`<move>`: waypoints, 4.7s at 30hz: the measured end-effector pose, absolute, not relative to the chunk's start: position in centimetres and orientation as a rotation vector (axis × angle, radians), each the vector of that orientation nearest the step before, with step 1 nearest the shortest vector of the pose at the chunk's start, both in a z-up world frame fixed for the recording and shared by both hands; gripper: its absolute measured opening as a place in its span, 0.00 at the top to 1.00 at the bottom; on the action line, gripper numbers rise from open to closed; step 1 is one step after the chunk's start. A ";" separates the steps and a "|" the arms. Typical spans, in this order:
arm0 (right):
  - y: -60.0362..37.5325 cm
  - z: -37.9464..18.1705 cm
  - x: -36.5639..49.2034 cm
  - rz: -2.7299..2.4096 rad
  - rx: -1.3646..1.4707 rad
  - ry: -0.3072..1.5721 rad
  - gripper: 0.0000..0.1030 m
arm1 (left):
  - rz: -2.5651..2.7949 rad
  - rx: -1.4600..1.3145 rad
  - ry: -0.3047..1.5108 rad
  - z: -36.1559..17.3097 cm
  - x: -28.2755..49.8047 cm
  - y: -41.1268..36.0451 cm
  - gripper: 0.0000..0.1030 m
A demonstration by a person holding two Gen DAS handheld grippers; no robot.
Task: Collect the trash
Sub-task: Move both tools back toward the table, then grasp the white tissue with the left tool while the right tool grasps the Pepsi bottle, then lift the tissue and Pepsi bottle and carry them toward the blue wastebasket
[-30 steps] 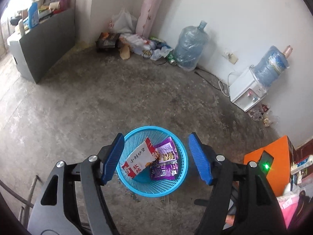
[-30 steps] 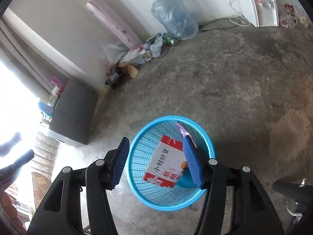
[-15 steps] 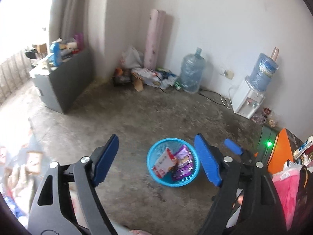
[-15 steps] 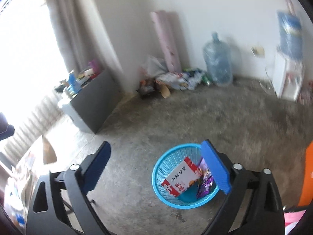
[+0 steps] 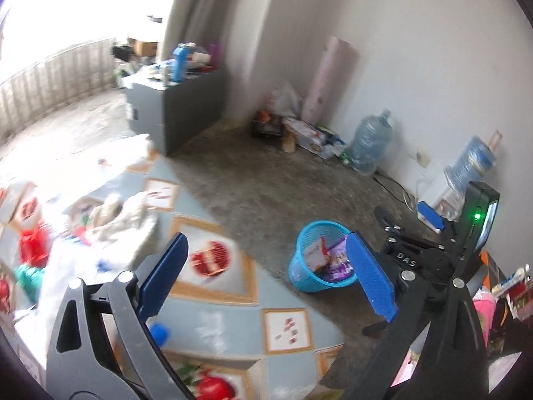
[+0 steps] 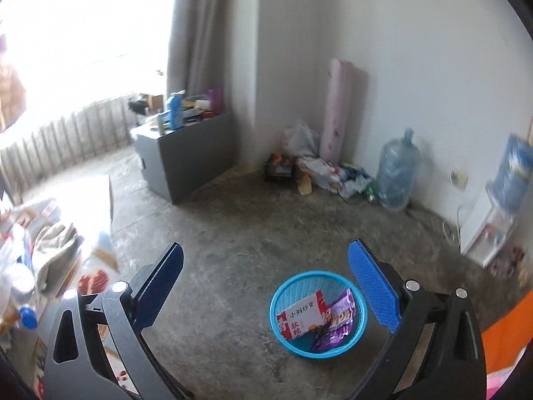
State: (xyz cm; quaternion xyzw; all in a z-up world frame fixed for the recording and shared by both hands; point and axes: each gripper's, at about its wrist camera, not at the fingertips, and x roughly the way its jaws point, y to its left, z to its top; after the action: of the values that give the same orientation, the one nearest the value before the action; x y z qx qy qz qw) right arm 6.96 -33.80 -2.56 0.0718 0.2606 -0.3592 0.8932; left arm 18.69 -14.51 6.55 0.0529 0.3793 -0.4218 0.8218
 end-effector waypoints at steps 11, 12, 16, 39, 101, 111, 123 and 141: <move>-28.7 1.1 7.7 -0.433 0.144 0.453 0.06 | -0.734 -0.017 0.666 8.4 18.9 -1.8 0.09; -28.3 1.2 8.0 -0.414 0.152 0.448 0.06 | -0.710 -0.020 0.648 8.6 18.8 -0.5 0.09; -26.5 1.1 9.2 -0.352 0.169 0.448 0.06 | -0.628 -0.029 0.599 8.7 18.5 3.9 0.09; -21.2 -6.2 22.8 0.158 0.433 0.747 0.55 | -0.663 0.073 0.737 1.3 25.6 3.1 0.35; -19.8 -10.5 30.2 0.360 0.561 0.936 0.67 | -0.638 0.101 0.929 -3.9 27.2 2.6 0.93; -17.0 -10.7 31.9 0.394 0.444 1.029 0.40 | -0.570 -0.160 0.939 -3.4 29.0 6.6 0.94; -14.7 -11.8 35.2 0.434 0.354 1.145 0.38 | -0.553 -0.247 0.919 -3.0 28.9 8.1 0.95; -14.1 -13.2 35.0 0.493 0.459 1.207 0.44 | -0.526 -0.254 0.895 -2.8 28.1 8.3 0.95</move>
State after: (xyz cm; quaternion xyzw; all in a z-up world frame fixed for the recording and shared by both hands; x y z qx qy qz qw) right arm 35.00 -14.14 -13.18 0.2116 0.5567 0.2275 0.7704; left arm 28.06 8.25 -2.80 -0.1210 0.4266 -0.2506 0.8606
